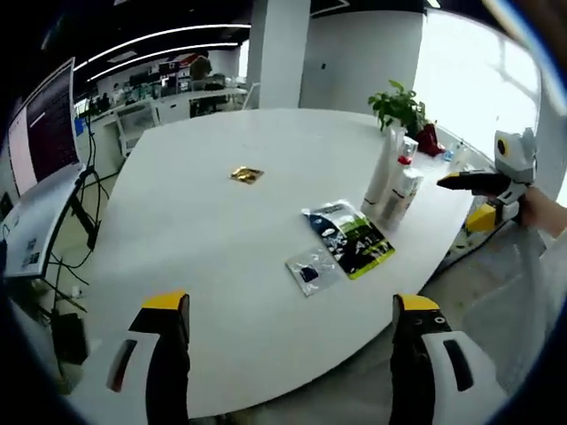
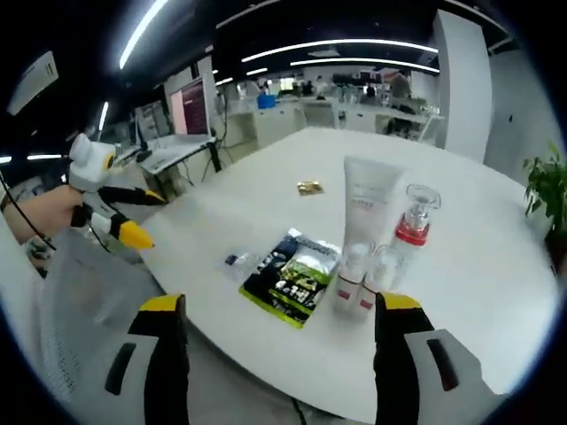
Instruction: Arrange the skincare products in the storage area until every visible bottle or jar stands upright without overlapping.
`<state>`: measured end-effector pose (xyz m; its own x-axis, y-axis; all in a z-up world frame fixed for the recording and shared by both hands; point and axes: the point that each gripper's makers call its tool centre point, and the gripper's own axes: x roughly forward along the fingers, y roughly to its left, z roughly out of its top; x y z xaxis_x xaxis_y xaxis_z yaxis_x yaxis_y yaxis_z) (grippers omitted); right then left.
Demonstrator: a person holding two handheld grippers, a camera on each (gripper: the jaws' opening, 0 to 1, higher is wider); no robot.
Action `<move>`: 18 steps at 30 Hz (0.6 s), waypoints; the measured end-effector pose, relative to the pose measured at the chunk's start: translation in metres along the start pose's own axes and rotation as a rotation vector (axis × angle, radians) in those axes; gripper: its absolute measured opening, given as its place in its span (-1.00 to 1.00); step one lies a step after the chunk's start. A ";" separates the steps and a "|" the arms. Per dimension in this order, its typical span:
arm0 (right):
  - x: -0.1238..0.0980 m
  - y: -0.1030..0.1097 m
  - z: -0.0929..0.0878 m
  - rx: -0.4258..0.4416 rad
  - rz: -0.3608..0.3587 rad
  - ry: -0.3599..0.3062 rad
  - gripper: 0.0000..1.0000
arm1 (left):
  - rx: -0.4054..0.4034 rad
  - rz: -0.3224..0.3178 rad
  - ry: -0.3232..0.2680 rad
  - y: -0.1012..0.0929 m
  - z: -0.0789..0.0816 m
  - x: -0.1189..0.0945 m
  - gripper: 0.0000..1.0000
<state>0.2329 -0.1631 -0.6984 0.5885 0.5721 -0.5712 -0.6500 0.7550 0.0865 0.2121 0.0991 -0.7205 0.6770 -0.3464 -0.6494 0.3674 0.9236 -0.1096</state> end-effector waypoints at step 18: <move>-0.014 -0.002 0.005 0.083 0.036 -0.056 0.99 | -0.035 -0.015 -0.003 -0.003 -0.009 -0.015 0.98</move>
<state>0.2289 -0.1712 -0.6862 0.5929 0.6148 -0.5201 -0.6306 0.7562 0.1749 0.1953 0.1028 -0.7176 0.6739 -0.3603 -0.6450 0.3548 0.9236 -0.1453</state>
